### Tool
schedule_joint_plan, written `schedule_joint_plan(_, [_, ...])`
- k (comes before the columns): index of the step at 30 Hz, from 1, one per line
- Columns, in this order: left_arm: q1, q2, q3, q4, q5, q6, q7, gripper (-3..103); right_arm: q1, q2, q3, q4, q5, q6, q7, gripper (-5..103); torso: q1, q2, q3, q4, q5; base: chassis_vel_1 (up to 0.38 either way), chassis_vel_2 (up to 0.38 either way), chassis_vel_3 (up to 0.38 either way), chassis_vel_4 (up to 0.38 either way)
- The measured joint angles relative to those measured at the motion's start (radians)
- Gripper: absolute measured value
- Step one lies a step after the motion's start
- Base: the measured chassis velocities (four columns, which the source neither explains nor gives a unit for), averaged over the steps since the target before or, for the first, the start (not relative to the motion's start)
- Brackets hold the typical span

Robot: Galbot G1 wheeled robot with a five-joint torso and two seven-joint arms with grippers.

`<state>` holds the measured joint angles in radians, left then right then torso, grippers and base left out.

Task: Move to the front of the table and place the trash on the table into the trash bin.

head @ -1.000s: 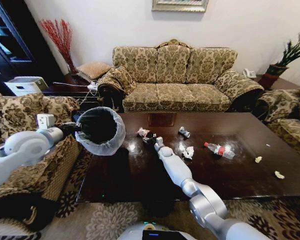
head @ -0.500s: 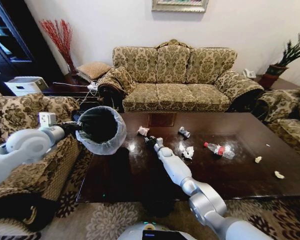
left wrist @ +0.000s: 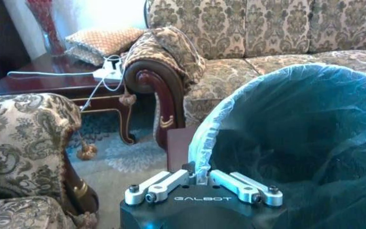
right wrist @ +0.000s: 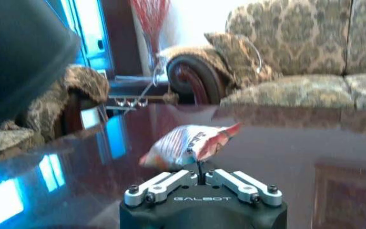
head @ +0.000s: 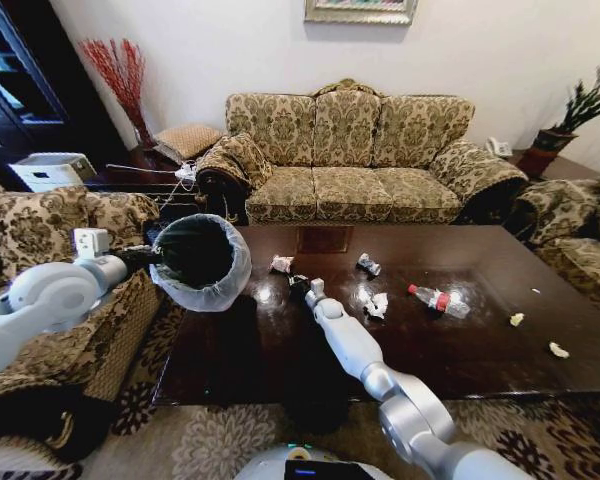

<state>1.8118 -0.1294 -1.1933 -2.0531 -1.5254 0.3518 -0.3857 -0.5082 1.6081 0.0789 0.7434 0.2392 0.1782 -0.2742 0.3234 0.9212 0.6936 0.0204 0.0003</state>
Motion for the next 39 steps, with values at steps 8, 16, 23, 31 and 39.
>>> schedule_joint_plan(8, [-0.01, 0.018, -0.003, 0.041, -0.13, -0.003, -0.035, 0, -0.121, -0.027, 0.022, 0.417, -0.066, 0.049, 0.029, 0, 0.0, 0.0, 0.0, 0.0004, 0.0001, 0.0, 0.0, 0.0, 0.0])
schedule_joint_plan(16, [-0.007, -0.001, 0.006, 0.053, -0.109, -0.007, -0.03, 0, -0.199, -0.153, 0.032, 0.655, 0.004, 0.017, 0.008, 0, 0.0, 0.0, 0.0, -0.0008, -0.0007, 0.0, 0.0, 0.0, 0.0])
schedule_joint_plan(23, [0.001, -0.024, 0.01, 0.036, -0.074, -0.009, -0.018, 0, -0.173, -0.057, -0.005, 0.496, 0.047, -0.029, 0.068, 8, 0.0, 0.0, 0.0, 0.0001, -0.0005, 0.0, 0.0, 0.0, 0.0])
schedule_joint_plan(31, [0.002, -0.001, 0.022, 0.044, -0.065, -0.01, -0.013, 0, -0.123, -0.001, -0.026, 0.321, -0.028, -0.107, 0.156, 40, 0.0, 0.0, 0.0, -0.0002, -0.0005, 0.0, 0.0, 0.0, 0.0])
schedule_joint_plan(39, [0.005, 0.002, 0.033, 0.051, -0.048, -0.013, -0.006, 0, -0.089, 0.0, -0.013, 0.198, -0.094, -0.115, 0.184, 72, 0.0, 0.0, 0.0, 0.0, -0.0005, 0.0, 0.0, 0.0, 0.0])
